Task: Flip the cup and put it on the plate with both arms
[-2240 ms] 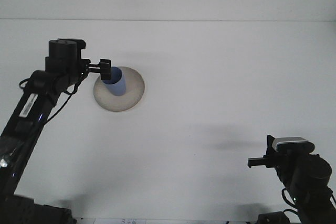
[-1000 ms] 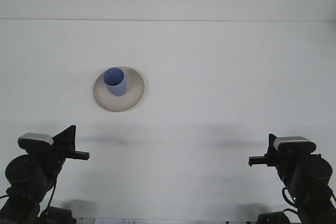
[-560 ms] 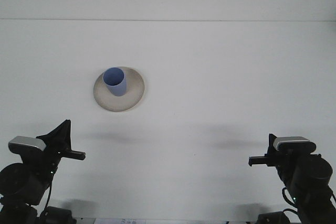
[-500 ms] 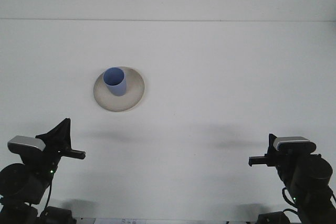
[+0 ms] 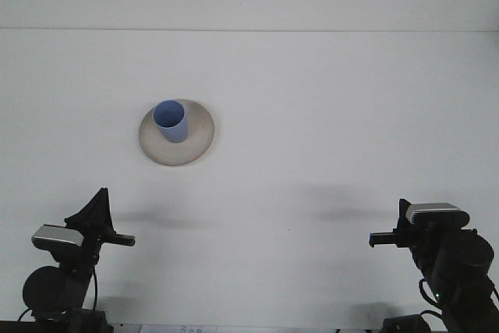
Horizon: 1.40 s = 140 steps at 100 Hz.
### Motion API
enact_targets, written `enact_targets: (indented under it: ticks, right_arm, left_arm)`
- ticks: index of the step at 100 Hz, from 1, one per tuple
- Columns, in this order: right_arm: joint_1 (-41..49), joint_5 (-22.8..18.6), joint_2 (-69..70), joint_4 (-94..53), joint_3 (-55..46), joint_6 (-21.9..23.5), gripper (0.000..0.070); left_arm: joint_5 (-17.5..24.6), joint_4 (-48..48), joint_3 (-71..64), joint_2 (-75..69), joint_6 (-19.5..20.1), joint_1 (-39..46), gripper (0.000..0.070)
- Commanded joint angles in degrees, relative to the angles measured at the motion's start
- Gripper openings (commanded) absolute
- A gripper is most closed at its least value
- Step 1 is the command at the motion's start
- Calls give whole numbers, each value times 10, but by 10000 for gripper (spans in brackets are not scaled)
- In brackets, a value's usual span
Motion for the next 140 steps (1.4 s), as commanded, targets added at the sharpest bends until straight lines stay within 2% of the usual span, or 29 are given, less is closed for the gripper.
enact_targets:
  ticks: [1,21,38,56,66,140]
  right_arm:
    - [1,1,1,6,7,7,0]
    - [1,1,1,6,7,7,0]
    - [1,1,1,6,7,7,0]
    - [1,1,1,6,8,7,0]
    - [1,1,1,6,8,7,0]
    - [1,0,1,11,5,7,0]
  left_arm:
    - [0,6,-20,-20,7,2,12]
    - [0,28,-78,-52,7,6,12]
    - [0,92,-128,-52,-2,6,12]
    - [0,83,-128,-52,-2,6,12]
    - [0,82,-128,-52,-22,5,12]
    - [0,82,-128,-52,-22,6,12]
